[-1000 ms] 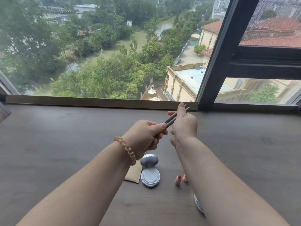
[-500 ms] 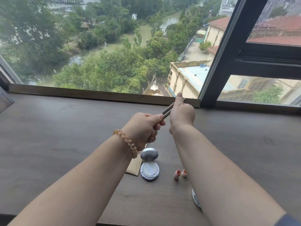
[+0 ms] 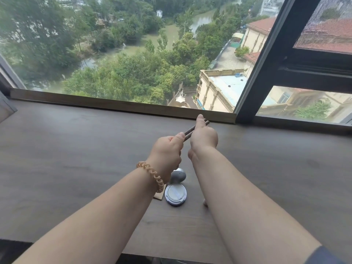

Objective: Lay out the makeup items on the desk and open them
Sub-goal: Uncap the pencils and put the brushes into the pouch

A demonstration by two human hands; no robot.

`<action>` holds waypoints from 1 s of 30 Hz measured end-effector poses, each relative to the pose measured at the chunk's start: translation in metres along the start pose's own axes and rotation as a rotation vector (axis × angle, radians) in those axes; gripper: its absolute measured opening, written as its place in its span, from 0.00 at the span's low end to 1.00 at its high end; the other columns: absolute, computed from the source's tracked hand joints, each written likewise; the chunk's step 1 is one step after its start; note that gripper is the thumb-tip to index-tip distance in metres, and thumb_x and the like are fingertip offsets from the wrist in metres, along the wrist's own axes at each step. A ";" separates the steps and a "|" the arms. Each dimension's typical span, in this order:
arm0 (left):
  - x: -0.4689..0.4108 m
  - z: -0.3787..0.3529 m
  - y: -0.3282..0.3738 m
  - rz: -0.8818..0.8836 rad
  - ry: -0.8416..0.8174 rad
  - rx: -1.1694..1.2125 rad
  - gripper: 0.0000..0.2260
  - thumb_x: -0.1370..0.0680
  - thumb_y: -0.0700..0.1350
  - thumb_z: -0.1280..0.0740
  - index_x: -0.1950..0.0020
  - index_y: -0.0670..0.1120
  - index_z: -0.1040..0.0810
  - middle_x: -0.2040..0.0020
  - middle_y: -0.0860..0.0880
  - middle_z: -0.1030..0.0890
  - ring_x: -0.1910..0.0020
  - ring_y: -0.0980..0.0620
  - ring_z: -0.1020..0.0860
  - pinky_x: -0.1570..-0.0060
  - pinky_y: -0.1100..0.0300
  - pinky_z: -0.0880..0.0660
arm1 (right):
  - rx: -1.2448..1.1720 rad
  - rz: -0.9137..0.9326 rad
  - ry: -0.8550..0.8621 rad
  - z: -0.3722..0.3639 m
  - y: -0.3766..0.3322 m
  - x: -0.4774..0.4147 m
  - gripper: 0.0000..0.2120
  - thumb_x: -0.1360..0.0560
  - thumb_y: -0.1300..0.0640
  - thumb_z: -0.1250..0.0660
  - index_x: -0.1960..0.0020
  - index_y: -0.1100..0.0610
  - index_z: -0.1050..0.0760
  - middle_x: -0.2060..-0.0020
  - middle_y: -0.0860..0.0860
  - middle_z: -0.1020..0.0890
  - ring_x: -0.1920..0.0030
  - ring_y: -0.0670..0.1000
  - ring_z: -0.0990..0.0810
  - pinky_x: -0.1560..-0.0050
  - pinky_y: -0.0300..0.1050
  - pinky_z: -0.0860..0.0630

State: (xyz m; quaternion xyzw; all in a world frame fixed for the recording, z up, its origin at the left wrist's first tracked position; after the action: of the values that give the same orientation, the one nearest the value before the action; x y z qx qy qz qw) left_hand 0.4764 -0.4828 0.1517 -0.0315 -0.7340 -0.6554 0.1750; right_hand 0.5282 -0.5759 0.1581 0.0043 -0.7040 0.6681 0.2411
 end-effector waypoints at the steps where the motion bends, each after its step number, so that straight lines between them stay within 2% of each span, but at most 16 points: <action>1: 0.001 -0.001 0.001 0.002 -0.001 0.015 0.18 0.19 0.48 0.42 0.69 0.47 0.38 0.81 0.54 0.40 0.84 0.56 0.44 0.81 0.69 0.47 | -0.026 -0.032 0.017 0.002 0.001 -0.002 0.22 0.22 0.42 0.41 0.65 0.58 0.30 0.70 0.51 0.26 0.70 0.51 0.29 0.64 0.45 0.31; 2: 0.005 0.001 0.004 0.002 -0.004 0.043 0.18 0.19 0.48 0.42 0.68 0.47 0.37 0.81 0.55 0.41 0.84 0.57 0.44 0.81 0.69 0.47 | -0.071 -0.066 0.007 0.007 -0.001 -0.007 0.21 0.22 0.42 0.41 0.62 0.58 0.28 0.67 0.51 0.25 0.67 0.51 0.27 0.62 0.45 0.30; 3: 0.010 0.008 0.006 0.000 0.001 0.090 0.17 0.19 0.47 0.42 0.67 0.47 0.36 0.80 0.55 0.41 0.84 0.57 0.44 0.81 0.69 0.48 | -0.134 -0.156 0.072 0.022 -0.002 -0.018 0.18 0.22 0.43 0.40 0.54 0.58 0.26 0.60 0.52 0.22 0.60 0.53 0.24 0.58 0.47 0.28; 4: 0.016 0.021 0.007 -0.004 0.013 0.149 0.15 0.19 0.47 0.42 0.66 0.47 0.35 0.79 0.54 0.41 0.84 0.57 0.45 0.80 0.69 0.49 | -0.076 -0.226 0.223 0.047 -0.012 -0.026 0.16 0.22 0.46 0.39 0.43 0.56 0.26 0.50 0.52 0.22 0.49 0.55 0.23 0.52 0.48 0.26; 5: 0.024 0.038 0.007 -0.013 0.038 0.195 0.14 0.19 0.47 0.42 0.65 0.47 0.33 0.78 0.54 0.41 0.83 0.58 0.45 0.79 0.67 0.50 | 0.191 -0.177 0.291 0.075 -0.022 -0.041 0.18 0.22 0.48 0.39 0.34 0.53 0.31 0.40 0.51 0.25 0.40 0.56 0.27 0.46 0.48 0.27; 6: 0.031 0.058 0.006 -0.010 0.077 0.218 0.14 0.19 0.47 0.42 0.65 0.47 0.33 0.78 0.55 0.40 0.82 0.58 0.45 0.79 0.65 0.50 | 0.195 -0.081 0.433 0.106 -0.037 -0.060 0.20 0.23 0.48 0.38 0.33 0.51 0.33 0.38 0.51 0.26 0.39 0.55 0.27 0.48 0.47 0.26; 7: 0.035 0.075 0.005 -0.004 0.104 0.228 0.15 0.19 0.48 0.42 0.66 0.47 0.33 0.78 0.55 0.40 0.82 0.57 0.45 0.79 0.64 0.49 | -0.077 -0.100 0.497 0.128 -0.043 -0.073 0.18 0.24 0.44 0.37 0.38 0.51 0.30 0.42 0.50 0.24 0.47 0.53 0.24 0.58 0.46 0.26; 8: 0.034 0.085 0.004 0.010 0.110 0.240 0.16 0.19 0.49 0.42 0.66 0.48 0.33 0.77 0.55 0.40 0.81 0.57 0.44 0.79 0.64 0.49 | -0.204 -0.052 0.481 0.141 -0.049 -0.083 0.17 0.25 0.40 0.38 0.47 0.53 0.28 0.49 0.50 0.24 0.58 0.52 0.25 0.67 0.44 0.29; 10: 0.031 0.079 -0.001 0.053 0.073 0.267 0.16 0.19 0.50 0.42 0.66 0.48 0.33 0.77 0.55 0.39 0.80 0.57 0.44 0.77 0.63 0.49 | -0.073 -0.095 0.410 0.144 -0.040 -0.087 0.18 0.25 0.40 0.39 0.59 0.54 0.32 0.60 0.50 0.26 0.71 0.48 0.33 0.74 0.41 0.36; 13: 0.021 0.047 0.004 0.041 -0.043 0.272 0.16 0.19 0.51 0.42 0.66 0.48 0.32 0.77 0.55 0.39 0.78 0.57 0.44 0.72 0.60 0.50 | 0.060 -0.135 0.133 0.093 -0.015 -0.069 0.18 0.25 0.39 0.38 0.63 0.54 0.29 0.71 0.48 0.32 0.74 0.47 0.38 0.74 0.39 0.40; 16: 0.018 0.035 0.004 0.067 -0.112 0.309 0.17 0.20 0.53 0.42 0.67 0.49 0.31 0.76 0.54 0.40 0.79 0.56 0.44 0.74 0.62 0.48 | 0.119 -0.055 -0.162 0.046 0.006 -0.044 0.20 0.23 0.42 0.40 0.60 0.56 0.22 0.73 0.49 0.36 0.75 0.46 0.42 0.75 0.40 0.44; 20: 0.017 0.026 -0.004 0.114 -0.171 0.365 0.18 0.21 0.54 0.42 0.69 0.49 0.32 0.77 0.54 0.40 0.80 0.56 0.42 0.79 0.65 0.44 | -0.054 0.021 -0.401 0.014 0.020 -0.019 0.14 0.21 0.48 0.40 0.55 0.57 0.22 0.70 0.49 0.40 0.73 0.46 0.44 0.76 0.38 0.47; 22: 0.017 0.021 -0.010 0.127 -0.185 0.361 0.18 0.21 0.54 0.42 0.69 0.48 0.33 0.77 0.53 0.40 0.81 0.56 0.42 0.79 0.64 0.44 | -0.104 0.032 -0.451 0.010 0.020 -0.012 0.13 0.20 0.51 0.41 0.55 0.57 0.22 0.69 0.49 0.37 0.73 0.46 0.42 0.76 0.37 0.45; 26: 0.017 0.021 -0.014 0.110 -0.174 0.296 0.18 0.20 0.54 0.42 0.68 0.48 0.32 0.76 0.53 0.40 0.80 0.56 0.43 0.79 0.65 0.44 | -0.108 0.089 -0.463 0.011 0.013 -0.006 0.12 0.21 0.60 0.44 0.56 0.57 0.23 0.63 0.53 0.24 0.74 0.46 0.38 0.76 0.36 0.42; 30: 0.016 0.023 -0.009 0.078 -0.177 0.201 0.18 0.20 0.54 0.42 0.67 0.47 0.33 0.75 0.53 0.41 0.79 0.55 0.43 0.78 0.64 0.45 | -0.168 0.096 -0.515 0.012 0.007 -0.005 0.14 0.22 0.60 0.46 0.48 0.63 0.23 0.69 0.52 0.25 0.75 0.47 0.41 0.73 0.42 0.47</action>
State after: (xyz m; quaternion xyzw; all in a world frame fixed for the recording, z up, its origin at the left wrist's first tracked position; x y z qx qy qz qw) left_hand 0.4537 -0.4647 0.1465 -0.1000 -0.8069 -0.5659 0.1370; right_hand 0.5267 -0.5884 0.1499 0.1205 -0.7945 0.5948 0.0220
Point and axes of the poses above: each hand's wrist, its own x-axis away from the middle knuckle, its own z-axis out of the back of the hand, y = z × x, the point moved 6 cm from there along -x, towards the middle knuckle
